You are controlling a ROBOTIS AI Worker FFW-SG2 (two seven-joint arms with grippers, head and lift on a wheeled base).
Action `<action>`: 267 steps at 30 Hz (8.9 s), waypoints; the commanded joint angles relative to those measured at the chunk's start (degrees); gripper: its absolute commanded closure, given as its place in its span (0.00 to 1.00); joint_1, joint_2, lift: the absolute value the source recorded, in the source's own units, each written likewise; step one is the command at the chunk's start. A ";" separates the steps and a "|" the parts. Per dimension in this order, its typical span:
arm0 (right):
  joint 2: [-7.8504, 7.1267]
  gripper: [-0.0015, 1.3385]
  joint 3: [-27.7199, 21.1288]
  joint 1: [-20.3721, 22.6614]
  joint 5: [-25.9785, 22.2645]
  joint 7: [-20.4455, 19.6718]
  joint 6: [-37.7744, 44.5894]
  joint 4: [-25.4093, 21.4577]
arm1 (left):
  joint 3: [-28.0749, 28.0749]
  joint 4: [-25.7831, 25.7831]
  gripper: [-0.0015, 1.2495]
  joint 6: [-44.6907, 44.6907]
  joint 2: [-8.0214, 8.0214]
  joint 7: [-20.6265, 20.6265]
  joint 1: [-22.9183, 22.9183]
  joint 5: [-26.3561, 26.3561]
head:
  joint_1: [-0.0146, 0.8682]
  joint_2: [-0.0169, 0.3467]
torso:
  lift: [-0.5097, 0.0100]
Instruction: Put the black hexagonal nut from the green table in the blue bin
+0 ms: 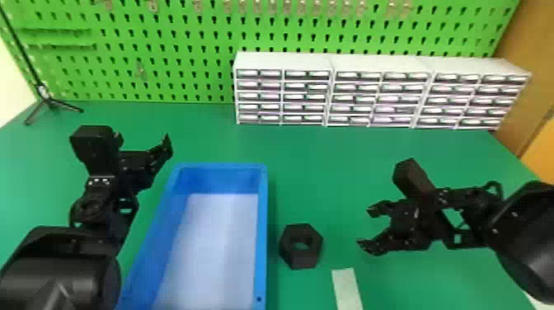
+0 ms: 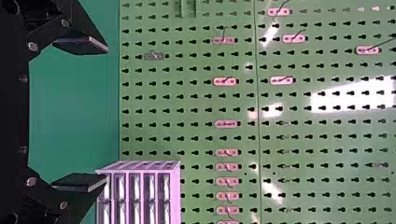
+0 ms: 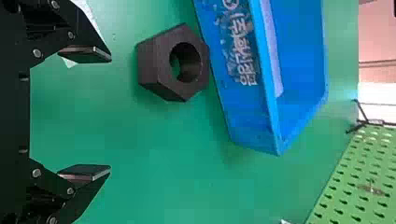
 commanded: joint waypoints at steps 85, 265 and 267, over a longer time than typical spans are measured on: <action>0.75 0.32 12.04 -9.95 -0.65 2.11 2.73 -4.30 | 0.00 -0.78 0.23 0.44 0.80 0.00 0.20 0.06 | 0.79 0.12 | 0.80; 30.63 0.75 21.62 -34.21 21.94 19.42 10.02 8.79 | -0.18 -0.26 0.24 0.18 0.80 0.09 -0.15 0.76 | 0.79 0.12 | 0.80; 31.34 0.75 22.06 -34.21 21.67 19.34 10.02 8.97 | -0.18 -0.26 0.24 0.18 0.71 0.09 -0.15 0.76 | 0.79 0.12 | 0.80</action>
